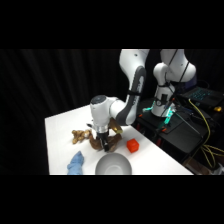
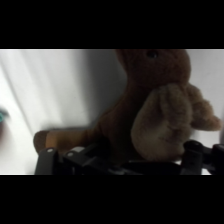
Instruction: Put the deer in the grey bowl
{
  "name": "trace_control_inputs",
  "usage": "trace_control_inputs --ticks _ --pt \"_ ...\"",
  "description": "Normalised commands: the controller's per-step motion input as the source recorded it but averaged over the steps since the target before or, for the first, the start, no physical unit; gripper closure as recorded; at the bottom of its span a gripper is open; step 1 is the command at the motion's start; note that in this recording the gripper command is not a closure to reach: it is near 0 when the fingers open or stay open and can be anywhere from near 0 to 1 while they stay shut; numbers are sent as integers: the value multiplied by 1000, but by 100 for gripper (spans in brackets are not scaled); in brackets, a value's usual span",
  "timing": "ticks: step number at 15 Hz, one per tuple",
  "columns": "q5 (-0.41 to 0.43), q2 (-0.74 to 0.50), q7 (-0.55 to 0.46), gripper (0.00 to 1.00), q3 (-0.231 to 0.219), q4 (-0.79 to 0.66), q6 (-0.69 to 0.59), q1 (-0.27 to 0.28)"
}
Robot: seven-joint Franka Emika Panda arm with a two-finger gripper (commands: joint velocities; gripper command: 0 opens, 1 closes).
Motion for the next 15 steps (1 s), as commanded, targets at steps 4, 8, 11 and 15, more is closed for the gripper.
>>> trace_control_inputs --ticks 4,8,11,15 --pt "-3 18 41 100 -70 77 -12 65" --pt "14 -264 -29 20 -33 -156 -62 14" --pt "63 -527 -132 0 45 -326 -147 -74" --pt "96 -745 -247 0 116 -384 -300 -140"
